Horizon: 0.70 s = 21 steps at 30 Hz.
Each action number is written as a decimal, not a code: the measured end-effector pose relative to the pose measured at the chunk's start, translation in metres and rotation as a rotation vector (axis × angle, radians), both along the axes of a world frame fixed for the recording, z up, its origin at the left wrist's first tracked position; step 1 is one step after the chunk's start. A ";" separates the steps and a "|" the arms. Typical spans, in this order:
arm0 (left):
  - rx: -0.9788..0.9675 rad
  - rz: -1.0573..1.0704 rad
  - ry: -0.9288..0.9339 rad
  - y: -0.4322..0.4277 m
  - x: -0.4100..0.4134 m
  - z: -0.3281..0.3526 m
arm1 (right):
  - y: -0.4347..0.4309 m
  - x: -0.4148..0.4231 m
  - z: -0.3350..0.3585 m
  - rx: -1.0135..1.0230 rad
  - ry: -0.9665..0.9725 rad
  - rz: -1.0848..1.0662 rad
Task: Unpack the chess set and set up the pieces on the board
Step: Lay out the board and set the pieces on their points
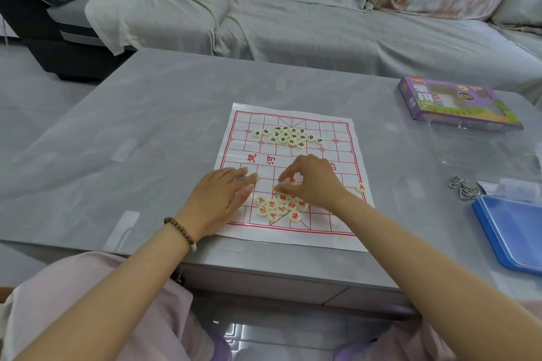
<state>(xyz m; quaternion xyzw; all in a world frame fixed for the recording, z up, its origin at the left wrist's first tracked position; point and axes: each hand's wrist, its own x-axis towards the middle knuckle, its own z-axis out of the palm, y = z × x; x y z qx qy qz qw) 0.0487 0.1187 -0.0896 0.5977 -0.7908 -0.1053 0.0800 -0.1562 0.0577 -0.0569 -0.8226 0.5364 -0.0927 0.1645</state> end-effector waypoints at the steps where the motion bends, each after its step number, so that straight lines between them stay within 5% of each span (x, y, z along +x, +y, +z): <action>1: -0.004 0.009 -0.003 -0.001 0.002 0.000 | 0.000 0.004 -0.001 -0.014 0.030 -0.003; 14: 0.020 0.164 0.223 -0.031 0.008 0.009 | -0.005 0.016 -0.005 -0.123 0.097 -0.025; 21: 0.000 0.183 0.306 0.009 0.050 0.006 | 0.002 0.035 -0.004 -0.043 -0.079 0.096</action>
